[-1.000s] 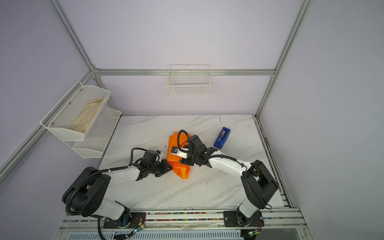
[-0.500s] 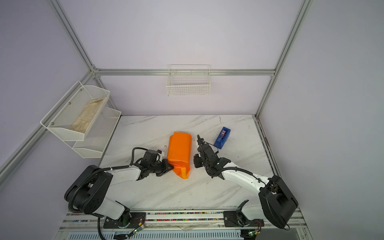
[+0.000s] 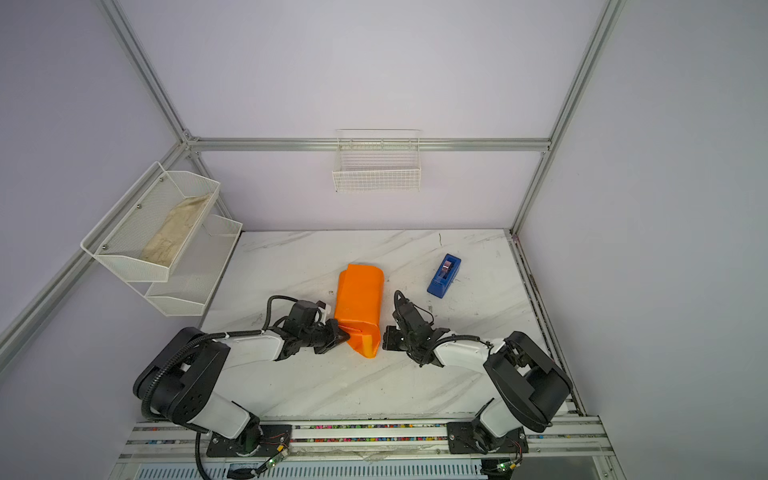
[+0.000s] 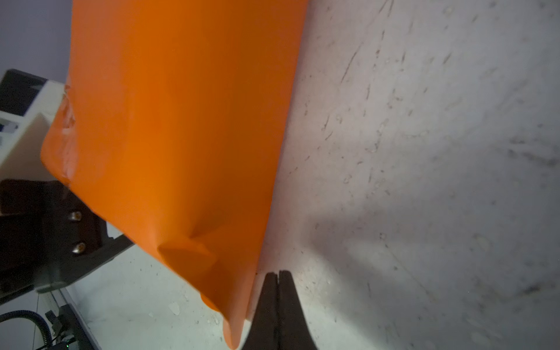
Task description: Wrap the gift box in paper
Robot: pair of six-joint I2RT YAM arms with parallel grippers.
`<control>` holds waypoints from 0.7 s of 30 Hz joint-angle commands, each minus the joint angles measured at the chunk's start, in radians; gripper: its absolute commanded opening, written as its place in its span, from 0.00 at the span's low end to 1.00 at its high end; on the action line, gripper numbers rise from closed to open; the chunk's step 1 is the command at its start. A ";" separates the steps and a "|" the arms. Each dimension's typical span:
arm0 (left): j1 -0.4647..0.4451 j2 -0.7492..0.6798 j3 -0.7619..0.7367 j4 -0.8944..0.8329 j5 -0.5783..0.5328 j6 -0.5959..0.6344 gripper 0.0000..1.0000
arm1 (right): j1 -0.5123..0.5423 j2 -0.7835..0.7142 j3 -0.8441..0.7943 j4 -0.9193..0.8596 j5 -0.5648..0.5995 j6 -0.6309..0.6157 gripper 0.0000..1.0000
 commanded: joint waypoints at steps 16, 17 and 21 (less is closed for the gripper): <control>-0.018 0.101 0.057 0.001 0.052 0.016 0.00 | 0.079 0.127 0.114 0.135 -0.053 0.076 0.00; -0.018 0.098 0.057 -0.004 0.051 0.017 0.00 | 0.079 0.119 0.114 0.124 -0.046 0.075 0.00; -0.018 0.062 0.066 -0.035 0.045 0.027 0.00 | 0.076 0.037 0.086 0.033 0.011 0.093 0.00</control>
